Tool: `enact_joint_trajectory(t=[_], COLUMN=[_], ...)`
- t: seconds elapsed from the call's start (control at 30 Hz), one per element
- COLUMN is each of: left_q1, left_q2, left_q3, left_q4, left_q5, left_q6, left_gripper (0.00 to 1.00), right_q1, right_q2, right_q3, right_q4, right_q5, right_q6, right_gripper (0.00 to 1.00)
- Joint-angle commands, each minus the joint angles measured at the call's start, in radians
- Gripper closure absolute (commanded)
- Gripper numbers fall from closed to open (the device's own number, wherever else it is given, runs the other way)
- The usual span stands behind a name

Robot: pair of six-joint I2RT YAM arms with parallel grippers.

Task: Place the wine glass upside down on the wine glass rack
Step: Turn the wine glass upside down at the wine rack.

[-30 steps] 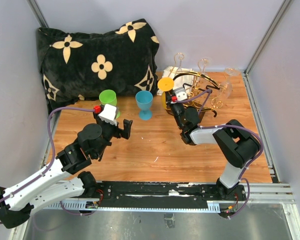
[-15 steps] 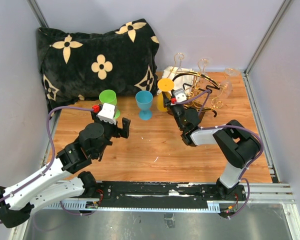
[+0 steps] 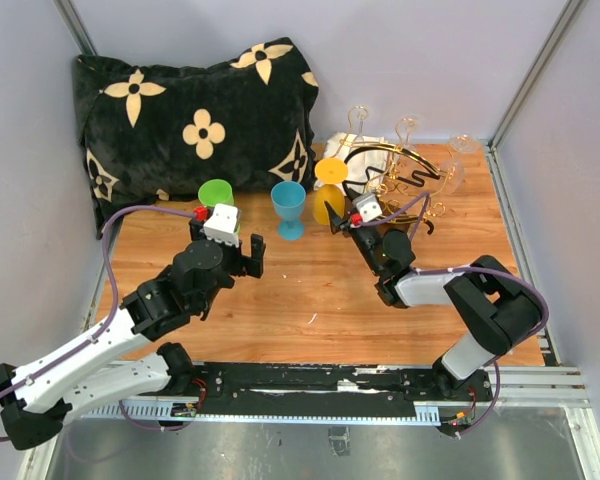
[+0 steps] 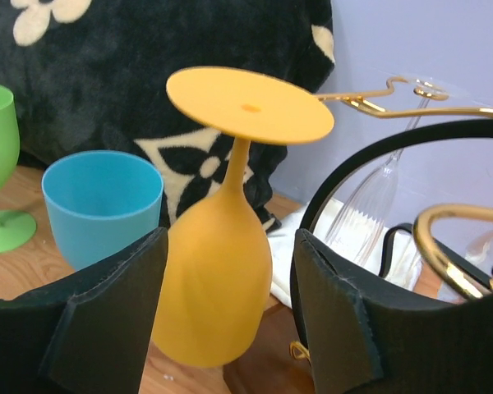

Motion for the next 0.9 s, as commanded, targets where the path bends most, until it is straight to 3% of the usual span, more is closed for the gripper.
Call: enact_joint_trajectory(t=[0.0, 0.3, 0.53, 0.87], left_q1=[0.004, 0.073, 0.185, 0.258], left_q2=[0.045, 0.122, 0.276, 0.472], left_q3=[0.054, 0.081, 0.172, 0.251], left_q4=[-0.001, 0.031, 0.004, -0.018], left_q5=[0.026, 0.166, 0.329, 0.439], left_q6=[-0.047, -0.096, -0.092, -0.071], left_gripper=[0.00, 0.00, 0.00, 0.00], right_q1=[0.015, 0.111, 0.206, 0.240], right_q2=[-0.056, -0.286, -0.583, -0.922], right_q3=[-0.055, -0.197, -0.224, -0.235], right_q4=[-0.028, -0.240, -0.689, -1.168], right_q5=[-0.037, -0.012, 0.060, 0.166], right_q6=[-0.060, -0.121, -0.021, 0.138], right_gripper=[0.36, 0.31, 0.25, 0.12])
